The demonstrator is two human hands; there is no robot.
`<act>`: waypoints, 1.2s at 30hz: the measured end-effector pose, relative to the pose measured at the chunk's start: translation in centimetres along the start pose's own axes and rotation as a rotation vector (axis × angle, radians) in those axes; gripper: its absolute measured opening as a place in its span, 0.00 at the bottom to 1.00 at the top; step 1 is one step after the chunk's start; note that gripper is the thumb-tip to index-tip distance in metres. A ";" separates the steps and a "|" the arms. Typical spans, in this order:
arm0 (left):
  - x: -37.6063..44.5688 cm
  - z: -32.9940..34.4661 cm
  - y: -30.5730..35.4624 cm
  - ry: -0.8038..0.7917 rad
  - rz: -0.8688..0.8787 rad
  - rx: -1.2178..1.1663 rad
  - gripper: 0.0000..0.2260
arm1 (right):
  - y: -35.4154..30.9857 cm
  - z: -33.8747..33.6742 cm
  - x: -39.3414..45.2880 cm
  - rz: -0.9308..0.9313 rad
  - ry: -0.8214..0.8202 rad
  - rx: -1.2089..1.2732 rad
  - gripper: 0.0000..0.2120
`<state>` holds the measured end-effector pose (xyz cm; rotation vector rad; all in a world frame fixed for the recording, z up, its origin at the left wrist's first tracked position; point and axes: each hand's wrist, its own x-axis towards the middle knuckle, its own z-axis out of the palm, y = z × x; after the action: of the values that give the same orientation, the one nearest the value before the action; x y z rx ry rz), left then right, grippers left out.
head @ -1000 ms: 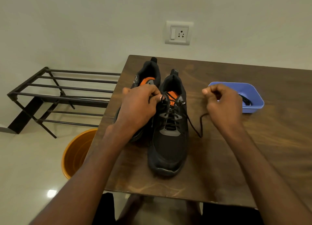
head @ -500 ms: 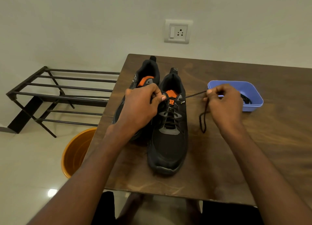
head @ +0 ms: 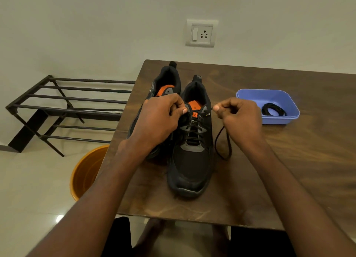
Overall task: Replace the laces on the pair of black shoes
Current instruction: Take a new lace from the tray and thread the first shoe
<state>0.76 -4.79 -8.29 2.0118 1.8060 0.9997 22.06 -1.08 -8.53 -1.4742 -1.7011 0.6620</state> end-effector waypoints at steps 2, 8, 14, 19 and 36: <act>-0.1 -0.2 0.1 0.000 -0.004 0.005 0.02 | -0.1 0.0 -0.1 0.012 -0.060 -0.014 0.02; -0.2 -0.7 0.3 -0.032 -0.099 -0.031 0.02 | -1.1 -0.6 -0.5 0.082 -0.245 -0.005 0.13; -0.2 -2.4 1.8 -0.073 -0.139 -0.189 0.09 | -4.5 -1.2 -2.3 -0.081 -0.494 0.180 0.11; -0.1 -3.6 3.7 -0.209 -0.357 -0.459 0.28 | -5.7 1.2 -3.8 -0.405 -0.278 -0.093 0.08; -0.4 -4.0 3.6 -0.148 -0.320 -0.423 0.07 | -6.5 0.0 -3.2 0.426 -0.254 0.671 0.06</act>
<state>1.00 -6.85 -3.24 1.4531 1.6077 1.0005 18.48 -5.49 -4.08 -1.2850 -1.1452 1.5316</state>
